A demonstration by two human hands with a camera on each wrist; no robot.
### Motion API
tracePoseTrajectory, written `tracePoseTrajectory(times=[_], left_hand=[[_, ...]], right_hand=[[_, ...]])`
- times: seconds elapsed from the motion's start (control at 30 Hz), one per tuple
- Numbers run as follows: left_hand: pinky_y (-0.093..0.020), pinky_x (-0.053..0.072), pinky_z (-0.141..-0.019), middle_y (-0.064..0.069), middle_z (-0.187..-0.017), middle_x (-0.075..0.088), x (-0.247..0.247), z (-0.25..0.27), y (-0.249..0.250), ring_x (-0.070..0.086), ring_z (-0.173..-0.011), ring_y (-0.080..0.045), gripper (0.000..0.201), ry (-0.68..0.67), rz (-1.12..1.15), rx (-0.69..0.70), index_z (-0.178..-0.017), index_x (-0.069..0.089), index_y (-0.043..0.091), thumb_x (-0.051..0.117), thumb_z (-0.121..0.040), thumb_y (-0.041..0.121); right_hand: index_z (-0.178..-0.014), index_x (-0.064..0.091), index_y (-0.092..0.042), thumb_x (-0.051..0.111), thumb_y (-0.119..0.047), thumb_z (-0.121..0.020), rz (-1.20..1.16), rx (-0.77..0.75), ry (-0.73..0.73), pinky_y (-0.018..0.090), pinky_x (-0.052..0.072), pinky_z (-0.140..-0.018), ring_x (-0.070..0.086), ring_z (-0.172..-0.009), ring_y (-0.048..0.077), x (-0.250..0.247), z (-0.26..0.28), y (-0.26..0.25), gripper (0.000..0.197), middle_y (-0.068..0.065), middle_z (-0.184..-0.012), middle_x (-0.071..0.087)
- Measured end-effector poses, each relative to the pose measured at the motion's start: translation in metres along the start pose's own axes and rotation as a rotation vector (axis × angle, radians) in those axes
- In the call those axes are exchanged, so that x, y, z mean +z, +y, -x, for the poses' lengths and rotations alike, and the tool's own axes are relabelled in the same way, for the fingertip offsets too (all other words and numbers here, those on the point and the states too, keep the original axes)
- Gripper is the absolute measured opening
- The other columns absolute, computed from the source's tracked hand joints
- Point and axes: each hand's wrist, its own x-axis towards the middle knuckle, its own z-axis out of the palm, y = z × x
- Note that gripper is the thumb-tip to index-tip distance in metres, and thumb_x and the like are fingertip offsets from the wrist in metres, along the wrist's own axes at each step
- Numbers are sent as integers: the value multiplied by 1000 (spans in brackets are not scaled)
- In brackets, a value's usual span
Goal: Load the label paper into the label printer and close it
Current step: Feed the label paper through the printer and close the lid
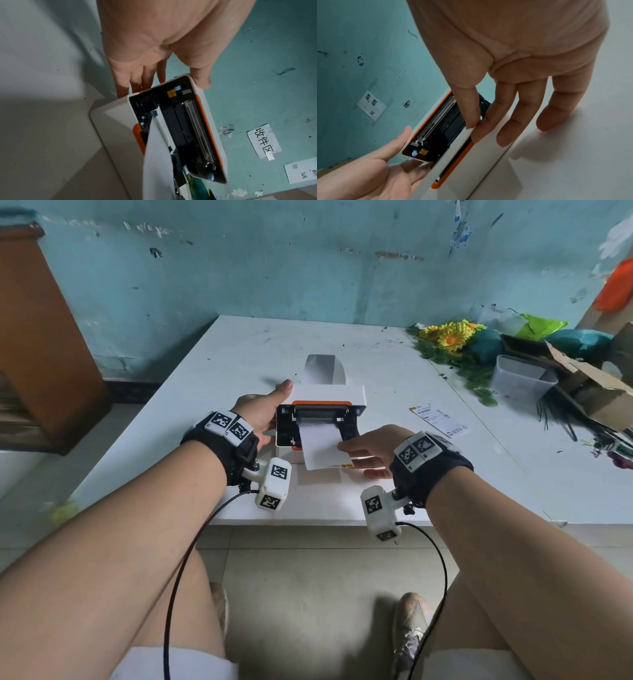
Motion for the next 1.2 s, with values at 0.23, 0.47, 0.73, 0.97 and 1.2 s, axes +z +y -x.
tracePoseTrajectory(times=[0.23, 0.47, 0.73, 0.97, 1.2], left_hand=[[-53, 62, -97, -10, -128, 74, -1, -7, -9, 74, -115, -29, 55, -6, 17, 65, -114, 64, 14, 90, -84, 52], [-55, 60, -103, -9, -135, 73, 15, -14, -11, 72, -122, -30, 49, -29, 12, 75, -109, 65, 17, 90, -84, 51], [-63, 51, -113, 4, -132, 73, 26, -29, -10, 71, -124, -29, 101, -57, 29, 95, -116, 68, 17, 97, -34, 70], [-58, 54, -112, -5, -134, 76, 31, -27, -12, 71, -128, -32, 95, -49, 15, 120, -113, 71, 20, 96, -38, 72], [-58, 56, -109, -5, -132, 78, 32, -31, -12, 72, -127, -32, 81, -45, -13, 108, -109, 70, 21, 96, -52, 72]], right_hand=[[-90, 76, -16, 88, -19, -86, -28, 3, 39, 32, 54, -73, 77, -77, 16, -2, -7, 4, 13, 0, -91, 84], [-102, 76, -12, 90, -19, -83, -123, -1, 105, 32, 55, -75, 77, -80, 17, -8, -16, 10, 25, 6, -101, 85], [-92, 74, -11, 88, -15, -85, -205, 15, 139, 30, 53, -70, 73, -72, 15, -16, -24, 13, 15, 2, -87, 82], [-93, 74, -9, 87, -13, -87, -245, -7, 105, 35, 56, -97, 74, -79, 16, -20, -35, 12, 15, 8, -104, 82], [-94, 74, -9, 86, -13, -87, -251, -27, 75, 34, 56, -92, 75, -86, 16, -22, -36, 13, 14, 6, -101, 81]])
